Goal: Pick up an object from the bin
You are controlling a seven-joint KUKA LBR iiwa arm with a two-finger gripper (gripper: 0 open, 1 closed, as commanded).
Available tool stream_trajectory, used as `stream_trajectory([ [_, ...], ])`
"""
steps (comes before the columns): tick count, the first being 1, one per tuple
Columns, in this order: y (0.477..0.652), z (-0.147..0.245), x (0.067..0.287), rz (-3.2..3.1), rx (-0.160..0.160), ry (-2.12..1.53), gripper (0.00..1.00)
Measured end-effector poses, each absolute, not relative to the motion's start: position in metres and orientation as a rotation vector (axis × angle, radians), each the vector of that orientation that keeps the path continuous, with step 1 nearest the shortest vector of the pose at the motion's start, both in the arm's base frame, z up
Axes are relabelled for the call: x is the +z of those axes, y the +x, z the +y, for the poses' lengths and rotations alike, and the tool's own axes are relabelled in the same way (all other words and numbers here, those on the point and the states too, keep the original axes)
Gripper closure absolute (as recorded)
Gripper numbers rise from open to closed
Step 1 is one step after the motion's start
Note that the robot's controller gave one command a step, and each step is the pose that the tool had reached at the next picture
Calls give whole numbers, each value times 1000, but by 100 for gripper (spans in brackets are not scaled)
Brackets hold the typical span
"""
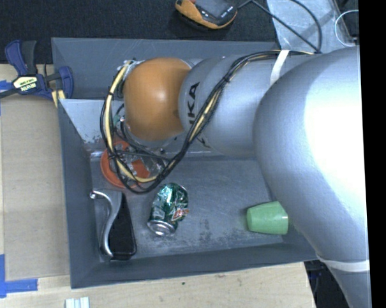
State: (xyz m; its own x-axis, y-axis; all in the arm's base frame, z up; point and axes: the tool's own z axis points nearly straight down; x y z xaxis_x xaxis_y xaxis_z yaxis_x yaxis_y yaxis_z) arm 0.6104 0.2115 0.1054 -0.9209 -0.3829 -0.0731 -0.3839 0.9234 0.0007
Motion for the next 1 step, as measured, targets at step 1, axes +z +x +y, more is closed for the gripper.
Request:
stream_trajectory([
  [1,611,212,90,3015,23,-590,100],
])
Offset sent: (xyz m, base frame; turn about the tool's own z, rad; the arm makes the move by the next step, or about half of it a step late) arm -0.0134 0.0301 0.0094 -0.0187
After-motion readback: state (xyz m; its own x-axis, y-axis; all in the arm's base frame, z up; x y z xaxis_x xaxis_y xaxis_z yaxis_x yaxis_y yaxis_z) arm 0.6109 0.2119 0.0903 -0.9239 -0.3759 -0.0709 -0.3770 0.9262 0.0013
